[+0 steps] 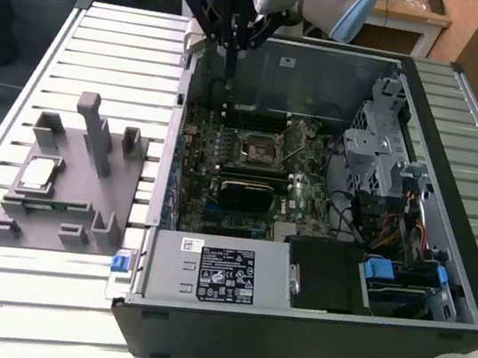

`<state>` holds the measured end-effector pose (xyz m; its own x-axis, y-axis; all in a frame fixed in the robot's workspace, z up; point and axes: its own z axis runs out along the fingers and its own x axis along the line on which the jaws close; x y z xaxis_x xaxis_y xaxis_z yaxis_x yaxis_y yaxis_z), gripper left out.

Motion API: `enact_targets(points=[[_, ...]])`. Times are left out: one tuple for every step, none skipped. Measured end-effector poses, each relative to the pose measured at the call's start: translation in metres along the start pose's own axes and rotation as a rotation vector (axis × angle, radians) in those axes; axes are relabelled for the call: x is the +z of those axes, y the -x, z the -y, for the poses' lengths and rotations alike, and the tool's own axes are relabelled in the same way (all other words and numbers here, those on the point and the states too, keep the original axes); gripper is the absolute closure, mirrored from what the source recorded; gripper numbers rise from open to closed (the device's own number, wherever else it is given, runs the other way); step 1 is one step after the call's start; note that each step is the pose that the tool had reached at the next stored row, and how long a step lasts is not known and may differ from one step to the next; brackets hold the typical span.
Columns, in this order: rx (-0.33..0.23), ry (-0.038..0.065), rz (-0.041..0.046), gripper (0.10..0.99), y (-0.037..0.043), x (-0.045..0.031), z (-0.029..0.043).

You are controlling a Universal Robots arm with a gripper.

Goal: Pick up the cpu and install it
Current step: 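Reach for the cpu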

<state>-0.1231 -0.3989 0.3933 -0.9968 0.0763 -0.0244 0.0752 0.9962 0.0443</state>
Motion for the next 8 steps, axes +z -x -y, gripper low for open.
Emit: enact_targets(points=[[0.000,0.000,0.0000,0.980,-0.0009,0.0000,0.0001],[0.000,0.000,0.0000,0.980,-0.0019,0.0000,0.0002],[0.000,0.000,0.0000,0.980,-0.0028,-0.0001,0.0002],[0.000,0.000,0.0000,0.980,-0.0038,-0.0001,0.0003],[0.000,0.000,0.0000,0.980,-0.0046,-0.0001,0.0004],[0.000,0.000,0.0000,0.980,-0.0055,-0.0001,0.0004],[0.000,0.000,0.0001,0.980,-0.0063,-0.0001,0.0005],[0.000,0.000,0.0000,0.980,-0.0071,-0.0002,0.0005]])
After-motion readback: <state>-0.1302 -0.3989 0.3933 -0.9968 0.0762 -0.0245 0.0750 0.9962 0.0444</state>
